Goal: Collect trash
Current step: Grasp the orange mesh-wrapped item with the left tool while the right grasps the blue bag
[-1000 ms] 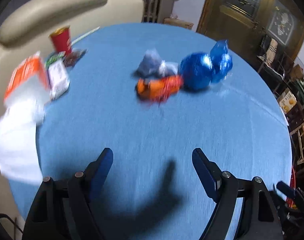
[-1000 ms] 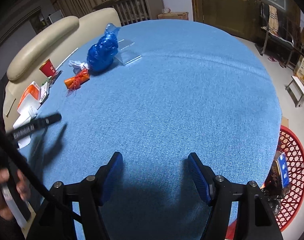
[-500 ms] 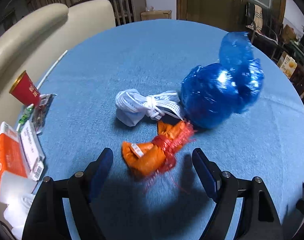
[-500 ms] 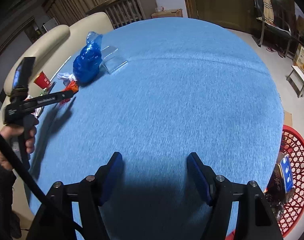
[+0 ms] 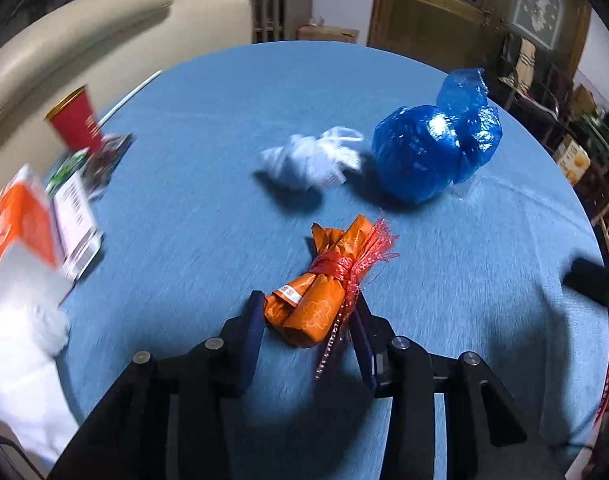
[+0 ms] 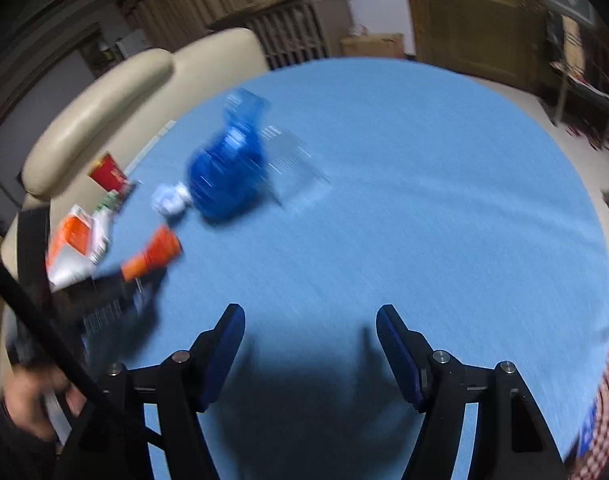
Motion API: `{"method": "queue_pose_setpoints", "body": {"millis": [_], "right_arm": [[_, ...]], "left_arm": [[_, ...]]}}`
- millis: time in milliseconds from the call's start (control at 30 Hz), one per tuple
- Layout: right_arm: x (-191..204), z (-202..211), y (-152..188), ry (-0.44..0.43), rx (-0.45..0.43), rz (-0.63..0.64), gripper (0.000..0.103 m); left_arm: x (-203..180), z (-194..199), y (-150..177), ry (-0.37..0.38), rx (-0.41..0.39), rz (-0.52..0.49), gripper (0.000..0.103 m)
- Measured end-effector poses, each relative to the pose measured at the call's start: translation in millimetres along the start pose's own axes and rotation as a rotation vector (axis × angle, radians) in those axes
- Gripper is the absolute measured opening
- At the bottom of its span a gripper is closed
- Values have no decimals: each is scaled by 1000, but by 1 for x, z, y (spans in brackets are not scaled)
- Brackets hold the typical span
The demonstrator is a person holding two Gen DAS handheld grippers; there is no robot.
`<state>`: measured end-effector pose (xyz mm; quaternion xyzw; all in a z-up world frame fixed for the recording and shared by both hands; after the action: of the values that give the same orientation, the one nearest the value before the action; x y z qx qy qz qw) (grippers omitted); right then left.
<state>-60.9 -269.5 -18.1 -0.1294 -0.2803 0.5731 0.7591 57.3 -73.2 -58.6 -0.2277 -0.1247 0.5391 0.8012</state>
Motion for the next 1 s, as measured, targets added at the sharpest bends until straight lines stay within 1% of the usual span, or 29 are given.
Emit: {"method": "queue_pose_setpoints", "body": {"millis": [67, 133, 167, 200, 300, 367, 433, 600, 667, 767, 933, 1000], "right_arm": [[17, -7, -22, -33, -15, 3, 72], [34, -19, -42, -107, -6, -35, 72], [44, -29, -51, -168, 11, -79, 72], [50, -39, -56, -199, 28, -115, 72], [59, -65, -61, -240, 74, -203, 72], [61, -76, -65, -245, 82, -252, 72], [57, -87, -73, -238, 68, -312, 72], [54, -106, -86, -262, 60, -422, 72], [52, -115, -88, -271, 59, -451, 64], [56, -115, -91, -284, 47, -435, 62], [49, -82, -79, -254, 7, -365, 61], [46, -67, -67, -234, -5, -338, 61]], "left_arm": [[7, 4, 5, -2, -2, 27, 43], [14, 6, 7, -3, -4, 46, 43], [17, 6, 9, -1, -3, 55, 43], [21, 7, 9, 0, -3, 62, 43], [27, 9, 13, -5, -7, 80, 43], [27, 5, 13, -4, -6, 92, 43], [30, 6, 16, -4, -5, 104, 43], [32, 8, 19, 0, -6, 120, 43], [33, 8, 20, -2, -7, 124, 43], [31, 14, 23, -6, -17, 126, 43], [26, 24, 26, -11, -34, 134, 43], [20, 29, 28, -12, -39, 133, 43]]}}
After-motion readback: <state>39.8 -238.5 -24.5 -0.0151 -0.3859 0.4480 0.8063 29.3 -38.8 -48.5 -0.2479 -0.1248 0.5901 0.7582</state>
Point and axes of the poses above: each gripper's, at about its wrist camera, not at the fingertips, and z roughly against the way its jaws point, x to its left, y to its underside, the point moved 10 cm from there along -z, roughly the way its jaws point, and after that the axes turned 2 degrees about x, right-handed, at the moved point
